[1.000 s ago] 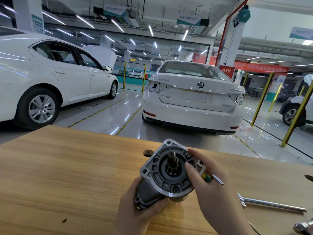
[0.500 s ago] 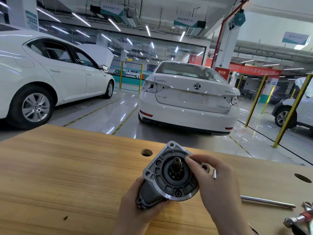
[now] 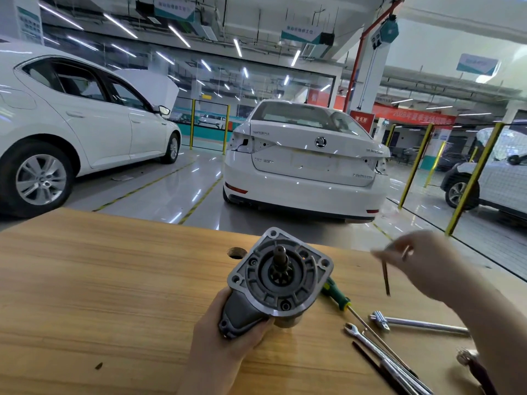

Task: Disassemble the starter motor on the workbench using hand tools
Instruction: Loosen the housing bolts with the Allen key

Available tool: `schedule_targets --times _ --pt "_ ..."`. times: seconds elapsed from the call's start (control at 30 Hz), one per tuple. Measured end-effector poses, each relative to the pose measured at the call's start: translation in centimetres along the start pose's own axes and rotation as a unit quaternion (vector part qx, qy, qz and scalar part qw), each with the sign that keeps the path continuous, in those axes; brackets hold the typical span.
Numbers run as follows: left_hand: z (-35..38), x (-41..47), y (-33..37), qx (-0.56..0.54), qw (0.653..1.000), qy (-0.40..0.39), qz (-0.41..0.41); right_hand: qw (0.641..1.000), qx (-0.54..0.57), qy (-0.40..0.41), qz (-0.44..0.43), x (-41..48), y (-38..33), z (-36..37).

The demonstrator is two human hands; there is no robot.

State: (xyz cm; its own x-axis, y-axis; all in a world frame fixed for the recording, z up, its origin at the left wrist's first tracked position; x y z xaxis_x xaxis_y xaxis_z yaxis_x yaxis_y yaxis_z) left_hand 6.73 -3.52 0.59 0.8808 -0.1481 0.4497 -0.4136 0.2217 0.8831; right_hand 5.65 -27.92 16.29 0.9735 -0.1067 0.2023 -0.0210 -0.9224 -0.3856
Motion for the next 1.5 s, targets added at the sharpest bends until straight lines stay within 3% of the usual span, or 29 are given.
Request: schedule_targets --times 0.07,0.17,0.37,0.57,0.7,0.8,0.93,1.0,1.13,1.5 --pt "-0.2 0.1 -0.3 -0.004 1.000 0.008 -0.007 0.981 -0.111 -0.129 0.088 1.3 3.5 2.6" --pt "-0.4 0.1 -0.2 0.012 1.000 0.008 -0.012 0.951 -0.194 -0.209 0.119 1.7 7.5 5.9" --pt "-0.3 0.1 0.5 0.025 1.000 0.005 -0.006 0.942 -0.167 -0.257 0.134 1.6 10.5 8.5" --pt "-0.1 0.2 0.8 0.005 1.000 -0.006 -0.009 0.946 -0.101 -0.296 0.083 1.2 10.2 7.2" --pt "-0.1 0.1 0.8 -0.015 1.000 -0.008 -0.001 0.971 0.043 -0.234 0.009 0.5 6.1 4.7" --pt "0.0 0.2 0.8 -0.018 1.000 -0.013 0.004 0.963 0.197 -0.170 -0.066 -1.3 1.9 2.9" --pt "0.6 -0.1 1.1 -0.005 1.000 0.018 0.011 0.950 0.143 -0.080 -0.265 -5.5 -4.2 1.9" --pt "1.3 -0.5 1.6 0.040 0.998 0.048 0.024 0.945 0.099 -0.042 -0.310 -7.0 -6.0 2.4" --pt "1.8 -0.8 2.1 0.096 0.992 0.067 0.035 0.945 0.100 -0.003 -0.312 -7.0 -7.0 4.6" --pt "1.6 -0.9 2.2 0.089 0.994 0.054 0.039 0.951 0.115 0.004 -0.286 -5.6 -6.9 6.6"
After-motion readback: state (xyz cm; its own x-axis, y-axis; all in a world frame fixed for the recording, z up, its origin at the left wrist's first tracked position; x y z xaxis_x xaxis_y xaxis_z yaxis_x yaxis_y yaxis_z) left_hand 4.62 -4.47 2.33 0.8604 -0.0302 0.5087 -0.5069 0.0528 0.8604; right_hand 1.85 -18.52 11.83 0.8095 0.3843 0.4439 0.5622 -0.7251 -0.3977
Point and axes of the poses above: each hand's wrist, its own x-axis towards the middle knuckle, its own z-axis out of the palm, y = z × x, the point moved 3 cm from there along x, towards the middle knuckle, and after that the axes turned 15 degrees about -y, right-handed, at the moved point
